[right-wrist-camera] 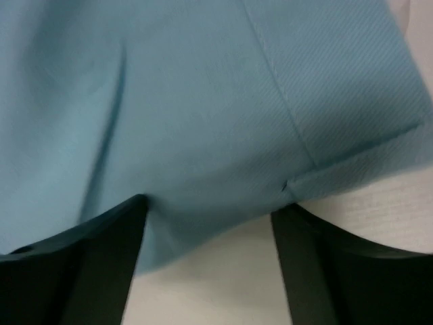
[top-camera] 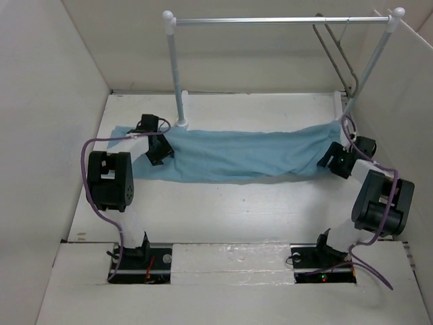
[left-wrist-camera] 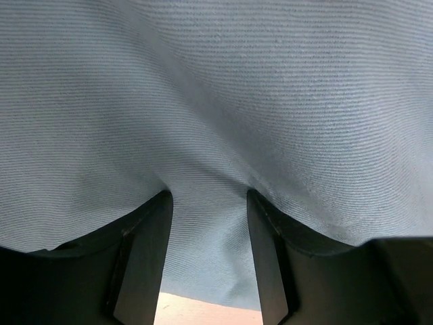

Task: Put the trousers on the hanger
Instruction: Fold the trousers

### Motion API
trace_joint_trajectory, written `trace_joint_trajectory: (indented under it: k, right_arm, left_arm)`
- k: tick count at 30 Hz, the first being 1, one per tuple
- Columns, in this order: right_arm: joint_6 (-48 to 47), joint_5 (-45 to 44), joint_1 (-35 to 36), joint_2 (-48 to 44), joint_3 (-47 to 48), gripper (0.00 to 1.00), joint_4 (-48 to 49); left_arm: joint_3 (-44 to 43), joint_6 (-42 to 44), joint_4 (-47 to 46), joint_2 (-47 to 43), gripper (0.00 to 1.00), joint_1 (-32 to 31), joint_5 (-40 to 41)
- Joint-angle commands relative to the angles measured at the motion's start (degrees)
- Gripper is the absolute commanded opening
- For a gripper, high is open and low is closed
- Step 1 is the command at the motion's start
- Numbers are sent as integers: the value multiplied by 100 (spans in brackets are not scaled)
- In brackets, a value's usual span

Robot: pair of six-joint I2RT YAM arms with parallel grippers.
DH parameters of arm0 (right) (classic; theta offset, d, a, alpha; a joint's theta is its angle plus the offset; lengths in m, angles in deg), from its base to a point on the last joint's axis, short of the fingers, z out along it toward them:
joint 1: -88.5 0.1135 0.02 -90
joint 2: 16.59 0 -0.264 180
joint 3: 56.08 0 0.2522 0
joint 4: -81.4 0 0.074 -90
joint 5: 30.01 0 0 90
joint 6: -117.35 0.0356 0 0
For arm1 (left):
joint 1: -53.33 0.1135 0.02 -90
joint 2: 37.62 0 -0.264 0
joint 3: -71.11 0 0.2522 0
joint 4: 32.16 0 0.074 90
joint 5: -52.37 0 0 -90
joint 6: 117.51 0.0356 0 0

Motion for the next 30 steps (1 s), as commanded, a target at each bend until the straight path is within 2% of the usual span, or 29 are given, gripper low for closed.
trace_joint_trajectory:
  k: [1,2,3,5,6,8,10,12,13,14,15,16,17,18,21,24,26,28,30]
  right_arm:
    - [440,17,83,306,288,73,756]
    - [554,-53,83,342,244,62,757]
    - [581,-97,83,290,183,39,748]
    - [494,-290,5,53,-106,25,556]
    - [406,-378,-144,-261,-212,14,459]
    - [74,-458,-581,-780,-518,0,100]
    - [-165,-388,-863,-1107,-722,0,-138]
    - [-490,-274,-1076,-1476,-985,0,-473]
    - [-691,-230,-1286,-1886,-1100,16,-587]
    - [-745,-160,-1288,-1890,-1101,16,-562]
    - [-772,-37,-1288,-1960,-1144,56,-492]
    - [-1007,51,-1288,-1943,-979,70,-561]
    - [-1184,26,-1349,-1900,-804,78,-1118]
    - [-1272,25,-1349,-1864,-654,86,-1281]
    - [-1300,61,-1708,-2083,-573,93,-1336]
    - [-967,200,-2060,-2058,-845,99,-906]
    - [-582,716,-2114,-1795,-1038,100,-381]
    - [-308,991,-2114,-1225,-1135,100,43]
    - [333,1492,-2114,-672,-1398,100,1113]
  left_arm:
    - [163,-5,179,194,45,256,-218]
    - [251,-23,198,194,46,388,-403]
    - [487,-32,180,151,46,546,-674]
    - [760,3,171,45,46,1115,-799]
    - [1040,47,198,-112,45,1337,-791]
    - [1410,232,268,-401,45,1985,-573]
    - [1701,145,164,-683,45,2261,-519]
    - [1938,83,162,-1079,44,2262,-431]
    - [1948,83,363,-1211,44,2262,-379]
    - [1948,117,365,-1264,44,2262,-378]
    - [1879,153,469,-1334,44,2262,-317]
    - [1861,153,575,-1422,44,2262,-334]
    - [1852,162,576,-1667,45,2175,-421]
    - [1825,127,558,-1782,45,1965,-622]
    - [1371,83,637,-2081,44,1473,-922]
    - [677,39,769,-2205,42,507,-731]
    - [429,82,647,-2249,28,-291,-703]
    - [147,48,437,-2206,13,-777,-677]
    - [-55,30,339,-2013,1,-1314,-686]
